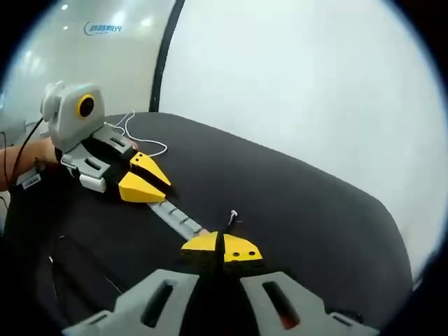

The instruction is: Grab the wires, straighten them and put them on the rack

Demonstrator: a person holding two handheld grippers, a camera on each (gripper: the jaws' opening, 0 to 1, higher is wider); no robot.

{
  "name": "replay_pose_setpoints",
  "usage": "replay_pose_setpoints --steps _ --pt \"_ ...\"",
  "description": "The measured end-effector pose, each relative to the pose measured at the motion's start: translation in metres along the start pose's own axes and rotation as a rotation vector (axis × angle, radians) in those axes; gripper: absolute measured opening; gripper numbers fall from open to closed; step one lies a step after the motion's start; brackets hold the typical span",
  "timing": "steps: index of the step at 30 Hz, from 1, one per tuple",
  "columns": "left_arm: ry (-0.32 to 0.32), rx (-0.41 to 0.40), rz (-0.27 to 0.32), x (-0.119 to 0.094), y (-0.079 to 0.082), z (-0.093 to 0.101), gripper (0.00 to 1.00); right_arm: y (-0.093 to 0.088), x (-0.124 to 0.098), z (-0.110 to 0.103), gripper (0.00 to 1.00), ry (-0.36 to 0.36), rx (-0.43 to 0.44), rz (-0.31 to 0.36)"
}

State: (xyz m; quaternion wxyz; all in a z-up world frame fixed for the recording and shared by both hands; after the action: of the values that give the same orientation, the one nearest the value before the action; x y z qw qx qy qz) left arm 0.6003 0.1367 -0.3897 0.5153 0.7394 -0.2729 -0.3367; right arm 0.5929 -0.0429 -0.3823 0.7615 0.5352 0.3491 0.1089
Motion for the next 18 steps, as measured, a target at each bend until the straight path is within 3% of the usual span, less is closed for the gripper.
replay_pose_setpoints --steps 2,3,4,5,6,7,8,9,10,11,13,15,17,18 --pt "0.0 0.005 -0.002 0.0 0.0 0.0 0.06 0.0 -0.002 -0.003 0.0 0.013 -0.041 0.029" --pt "0.001 0.01 -0.002 0.0 0.0 0.0 0.07 0.0 -0.004 -0.002 0.0 0.041 -0.014 0.055" --pt "0.002 0.012 -0.001 0.0 0.0 -0.001 0.07 0.001 -0.01 0.002 0.0 0.091 0.074 0.037" --pt "0.005 0.014 -0.004 -0.001 0.0 0.0 0.07 0.007 -0.016 0.012 0.0 0.053 0.182 0.079" --pt "0.006 0.013 -0.002 -0.001 0.0 0.0 0.07 0.013 -0.023 0.02 0.0 0.019 0.262 0.178" --pt "0.005 0.014 -0.001 -0.001 0.0 -0.001 0.07 0.016 -0.026 0.023 0.0 0.019 0.282 0.198" --pt "0.006 0.012 -0.001 0.0 0.0 -0.001 0.08 0.015 -0.032 0.024 0.0 0.003 0.236 0.128" --pt "0.007 0.014 -0.001 -0.001 0.0 0.0 0.08 0.015 -0.032 0.023 0.0 -0.016 0.11 0.078" --pt "0.009 0.016 0.0 -0.002 0.001 0.0 0.09 0.019 -0.027 0.022 0.0 -0.047 0.024 0.077" --pt "0.01 0.017 0.0 -0.001 0.001 -0.001 0.09 0.019 -0.024 0.018 0.0 -0.044 0.007 0.071" --pt "0.006 0.025 0.0 0.0 0.0 -0.002 0.08 0.017 -0.015 0.006 0.0 0.041 0.008 0.042" --pt "0.006 0.027 0.0 0.0 0.0 -0.002 0.09 0.016 -0.009 0.001 0.0 0.04 -0.009 0.051" --pt "0.007 0.028 0.001 0.0 0.0 -0.004 0.09 0.007 -0.004 -0.003 0.0 0.061 -0.033 -0.016" --pt "0.007 0.029 0.003 0.0 0.0 -0.005 0.09 0.007 -0.001 -0.002 0.0 0.013 -0.029 0.058"
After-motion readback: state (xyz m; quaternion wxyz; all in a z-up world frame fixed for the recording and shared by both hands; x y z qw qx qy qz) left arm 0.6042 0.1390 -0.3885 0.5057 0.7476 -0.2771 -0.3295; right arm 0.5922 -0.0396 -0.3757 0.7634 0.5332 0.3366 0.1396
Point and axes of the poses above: the point that each gripper's makers call its tool centre point, and the gripper's own axes: x roughly forward along the fingers, z roughly to its right, y roughly out of its top, the point moved 9 cm from there along -x, roughly backward along the fingers, and after that the axes turned 5 degrees about y, right-handed, at the moved point
